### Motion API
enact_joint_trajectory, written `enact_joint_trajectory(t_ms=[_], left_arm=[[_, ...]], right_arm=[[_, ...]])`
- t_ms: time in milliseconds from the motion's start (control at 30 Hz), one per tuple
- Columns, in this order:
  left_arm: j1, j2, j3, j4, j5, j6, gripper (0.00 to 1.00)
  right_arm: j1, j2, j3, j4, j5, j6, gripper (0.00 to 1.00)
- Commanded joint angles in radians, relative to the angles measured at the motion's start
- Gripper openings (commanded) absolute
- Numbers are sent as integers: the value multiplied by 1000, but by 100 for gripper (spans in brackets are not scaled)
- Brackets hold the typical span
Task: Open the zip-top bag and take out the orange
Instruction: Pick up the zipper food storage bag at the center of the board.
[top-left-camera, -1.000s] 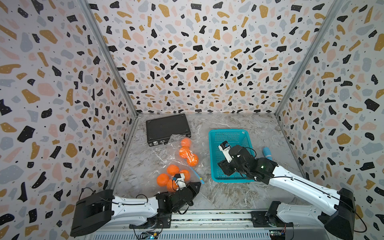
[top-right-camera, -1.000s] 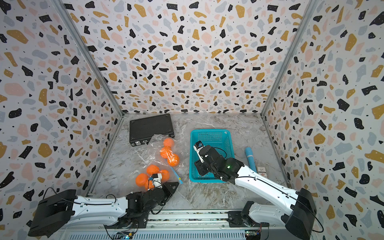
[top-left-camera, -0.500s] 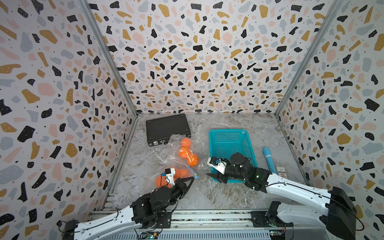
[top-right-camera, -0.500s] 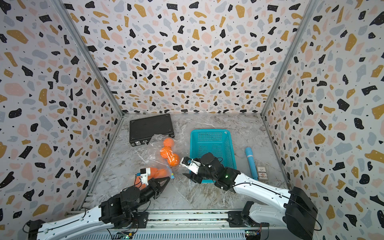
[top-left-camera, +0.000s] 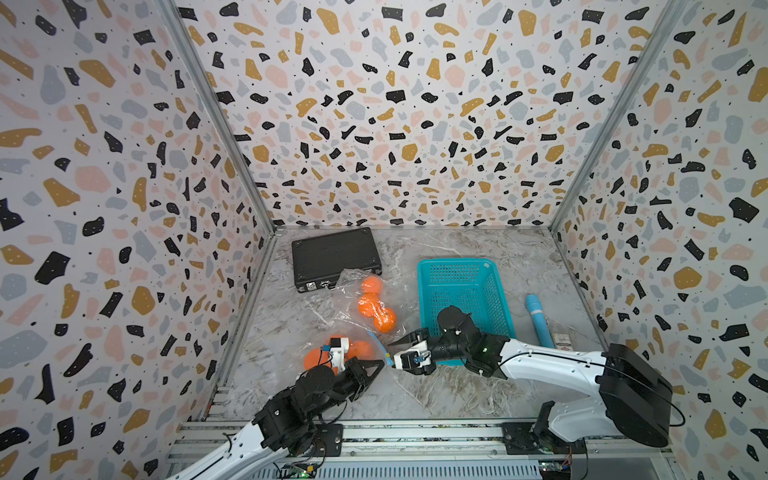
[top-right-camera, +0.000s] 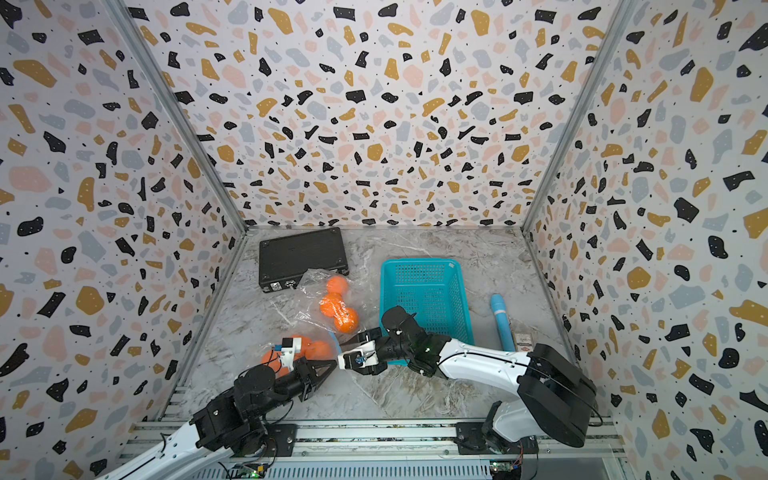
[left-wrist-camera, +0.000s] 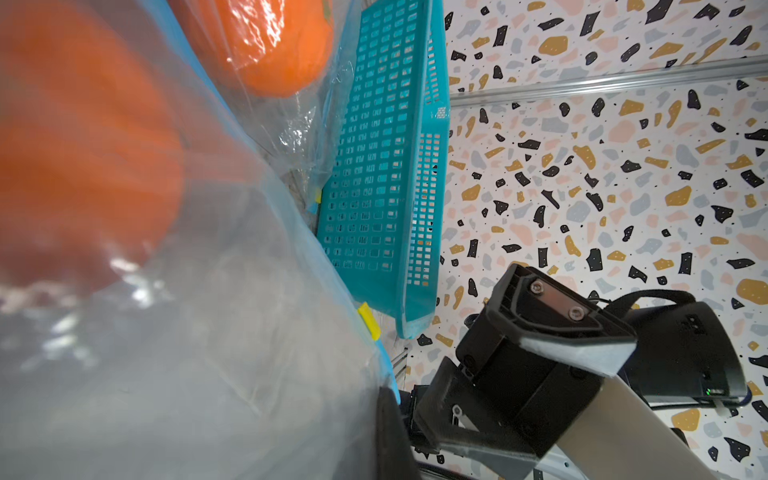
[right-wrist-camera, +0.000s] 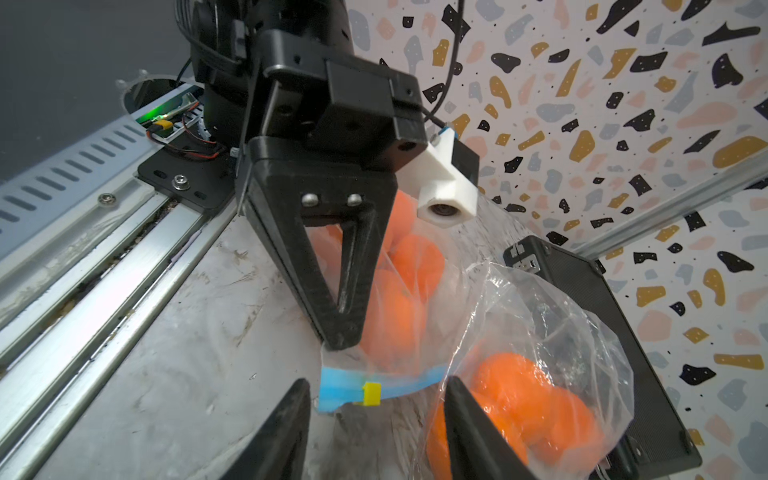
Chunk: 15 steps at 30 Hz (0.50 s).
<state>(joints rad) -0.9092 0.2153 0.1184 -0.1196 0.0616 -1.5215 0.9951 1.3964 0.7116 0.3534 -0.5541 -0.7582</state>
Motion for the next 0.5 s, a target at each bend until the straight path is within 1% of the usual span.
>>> enact_joint_trajectory(t_ms=[0, 133, 300, 400, 467], left_arm=[[9, -14, 9, 55, 43, 28, 0], [9, -38, 3, 77, 51, 29, 0], [8, -64, 12, 61, 65, 32, 0], [10, -84, 51, -13, 47, 64, 0], [10, -91, 43, -4, 51, 53, 0]], right_arm=[[2, -13, -7, 86, -47, -57, 54], [2, 15, 1, 102, -53, -60, 53], [2, 41, -4, 133, -63, -62, 51], [2, 16, -32, 152, -61, -58, 52], [2, -14, -47, 142, -66, -60, 53]])
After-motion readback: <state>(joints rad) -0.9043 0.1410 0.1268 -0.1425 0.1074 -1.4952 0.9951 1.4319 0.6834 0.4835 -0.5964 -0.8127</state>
